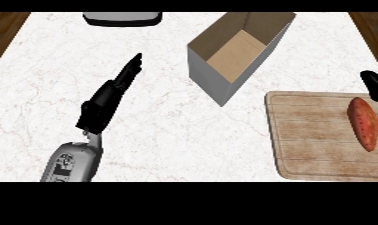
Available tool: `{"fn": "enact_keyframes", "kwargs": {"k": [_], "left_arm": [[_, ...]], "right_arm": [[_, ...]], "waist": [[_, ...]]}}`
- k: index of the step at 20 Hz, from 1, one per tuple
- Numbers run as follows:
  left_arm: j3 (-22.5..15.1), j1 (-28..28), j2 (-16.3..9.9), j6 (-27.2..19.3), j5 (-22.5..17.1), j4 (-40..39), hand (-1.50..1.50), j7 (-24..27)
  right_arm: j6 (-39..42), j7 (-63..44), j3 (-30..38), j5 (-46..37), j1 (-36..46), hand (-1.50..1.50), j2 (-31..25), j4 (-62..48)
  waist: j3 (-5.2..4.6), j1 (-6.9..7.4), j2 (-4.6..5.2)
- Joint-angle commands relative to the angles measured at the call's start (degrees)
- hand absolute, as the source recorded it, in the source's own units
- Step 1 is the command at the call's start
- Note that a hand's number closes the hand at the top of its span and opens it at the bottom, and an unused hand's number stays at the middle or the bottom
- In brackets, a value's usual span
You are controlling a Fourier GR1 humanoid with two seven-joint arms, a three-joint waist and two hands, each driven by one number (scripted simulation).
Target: Pick the cupcake from the cutting board and place it in the cardboard box
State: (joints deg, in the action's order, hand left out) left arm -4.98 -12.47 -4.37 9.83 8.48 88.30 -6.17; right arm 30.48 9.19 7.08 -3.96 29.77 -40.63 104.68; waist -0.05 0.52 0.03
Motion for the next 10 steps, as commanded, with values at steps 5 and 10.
{"fn": "enact_keyframes", "kwargs": {"k": [5, 10], "left_arm": [[-2.0, -0.3, 2.9, -1.4, 1.4, -0.1, 0.0, -1.0], [-1.0, 3.5, 1.6, -0.2, 0.8, 0.1, 0.0, 3.1]], "right_arm": [[-3.9, -5.4, -7.5, -6.8, 13.0, 1.5, 9.0, -11.8], [-6.9, 0.1, -8.5, -15.3, 15.4, 1.5, 10.4, -18.2]], "waist": [[0.02, 0.23, 0.06], [0.03, 0.1, 0.08]]}}
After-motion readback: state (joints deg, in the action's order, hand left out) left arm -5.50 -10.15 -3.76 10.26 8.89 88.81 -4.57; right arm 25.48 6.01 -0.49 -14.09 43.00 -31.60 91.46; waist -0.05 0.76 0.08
